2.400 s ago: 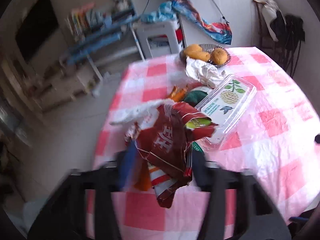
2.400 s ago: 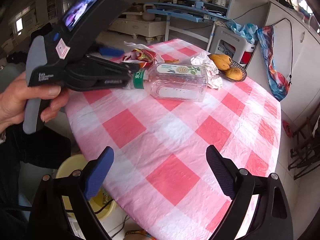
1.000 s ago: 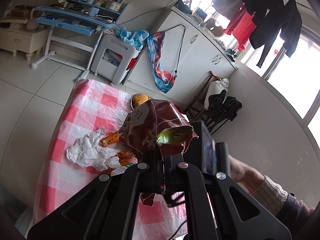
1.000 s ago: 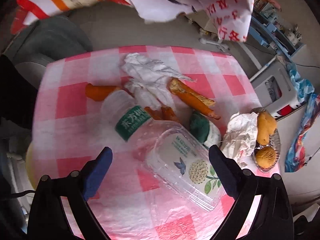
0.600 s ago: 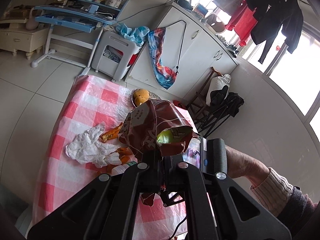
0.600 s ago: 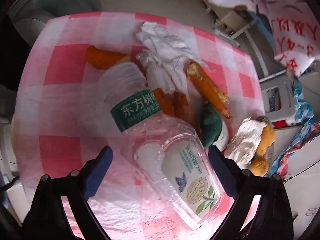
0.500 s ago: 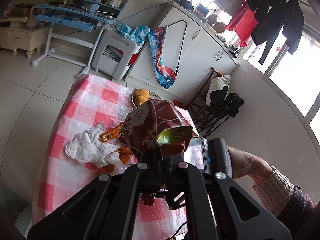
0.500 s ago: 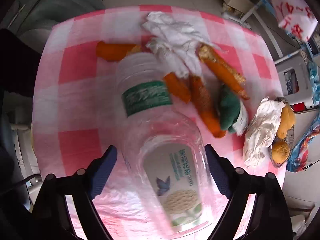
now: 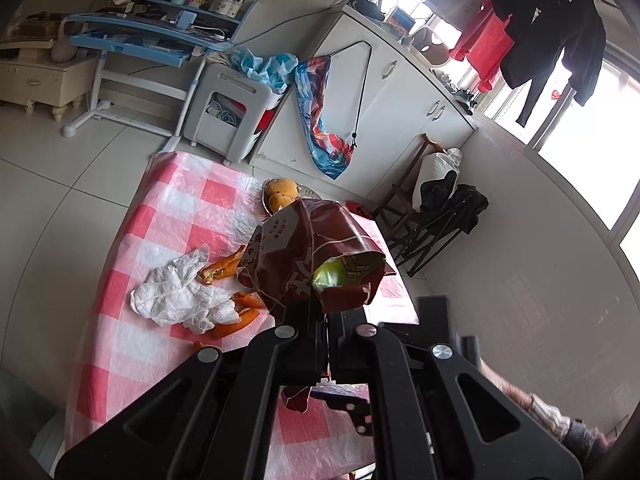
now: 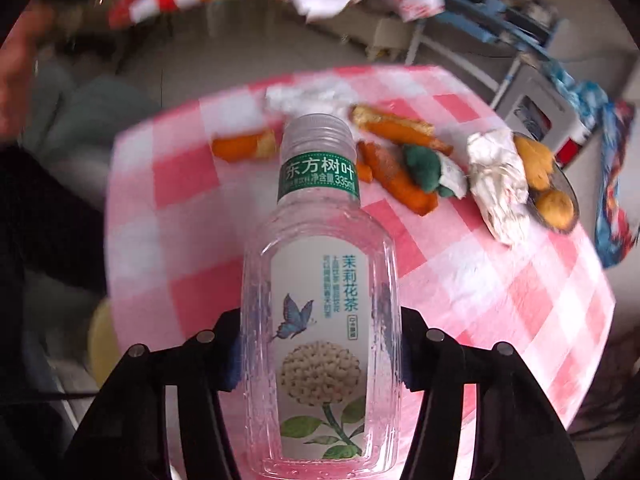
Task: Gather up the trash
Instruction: 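Grasp clear tea bottle with right gripper and lift while left holds red bag, then release red snack bag into bucket with left gripper while right drops tea bottle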
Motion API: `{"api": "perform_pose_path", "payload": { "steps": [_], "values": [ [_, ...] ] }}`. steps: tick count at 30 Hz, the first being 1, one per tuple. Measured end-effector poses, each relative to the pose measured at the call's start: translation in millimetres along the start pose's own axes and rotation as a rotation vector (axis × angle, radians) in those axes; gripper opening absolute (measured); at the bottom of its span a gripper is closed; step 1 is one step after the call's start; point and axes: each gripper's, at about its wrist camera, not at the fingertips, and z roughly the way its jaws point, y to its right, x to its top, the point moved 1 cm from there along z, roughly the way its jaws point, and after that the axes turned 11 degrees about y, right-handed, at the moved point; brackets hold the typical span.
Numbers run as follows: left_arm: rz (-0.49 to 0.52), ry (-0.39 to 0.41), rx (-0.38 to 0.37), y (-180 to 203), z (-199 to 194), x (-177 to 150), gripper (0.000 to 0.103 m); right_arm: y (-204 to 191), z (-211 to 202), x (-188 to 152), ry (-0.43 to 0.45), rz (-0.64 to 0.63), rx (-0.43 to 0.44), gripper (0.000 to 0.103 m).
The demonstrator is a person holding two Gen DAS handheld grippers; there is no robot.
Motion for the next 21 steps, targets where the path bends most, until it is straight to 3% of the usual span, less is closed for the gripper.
{"api": "perform_pose_path", "payload": {
  "steps": [4,7,9,13,17,21],
  "values": [
    [-0.017,0.027,0.008,-3,-7,3,0.003,5,-37,9,0.209,0.194,0.102,0.055],
    [-0.031,0.053,0.023,-8,-14,6,0.003,7,-58,17,0.399,0.374,0.28,0.055],
    [-0.04,0.067,0.034,-13,-19,8,0.003,-4,-63,18,0.452,0.436,0.386,0.055],
    [-0.039,0.069,0.069,-20,-25,6,0.003,-49,-56,15,0.371,0.363,0.499,0.055],
    [-0.007,0.043,0.122,-22,-30,-4,0.003,-116,-33,-5,0.161,0.205,0.576,0.055],
    [0.031,0.0,0.173,-21,-43,-25,0.003,-166,-6,-26,-0.027,0.052,0.593,0.055]
  ]
}}
